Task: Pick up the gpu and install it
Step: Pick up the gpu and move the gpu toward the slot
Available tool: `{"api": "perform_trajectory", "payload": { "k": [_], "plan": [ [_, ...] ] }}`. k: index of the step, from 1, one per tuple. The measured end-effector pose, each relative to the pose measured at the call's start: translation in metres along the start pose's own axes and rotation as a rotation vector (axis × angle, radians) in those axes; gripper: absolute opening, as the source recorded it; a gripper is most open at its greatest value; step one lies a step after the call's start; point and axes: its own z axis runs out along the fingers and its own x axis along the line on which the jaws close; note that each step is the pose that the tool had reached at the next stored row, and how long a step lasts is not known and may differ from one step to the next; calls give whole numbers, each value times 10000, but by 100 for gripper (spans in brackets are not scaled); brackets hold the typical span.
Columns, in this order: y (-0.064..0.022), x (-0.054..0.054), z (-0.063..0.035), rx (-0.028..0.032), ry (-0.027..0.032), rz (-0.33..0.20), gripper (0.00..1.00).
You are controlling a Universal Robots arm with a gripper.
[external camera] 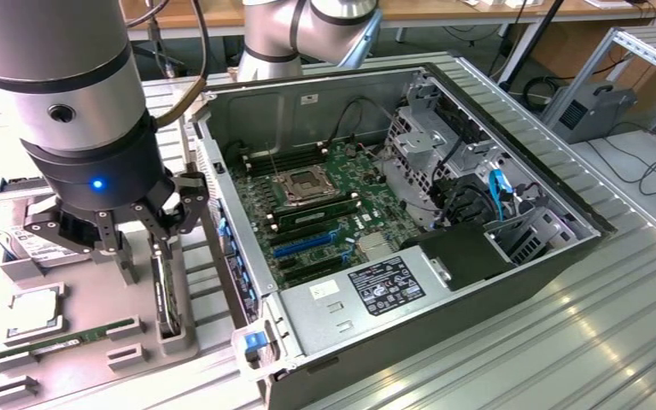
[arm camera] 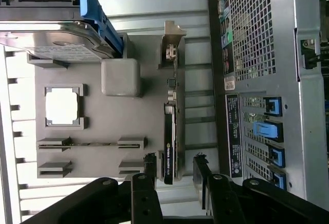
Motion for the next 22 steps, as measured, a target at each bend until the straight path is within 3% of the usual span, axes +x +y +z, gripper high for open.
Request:
{"api": "perform_trajectory", "payload": {
  "k": [22],
  "plan": [
    [-5, 3, 121, 0, 0, 0, 42]
  ]
}}
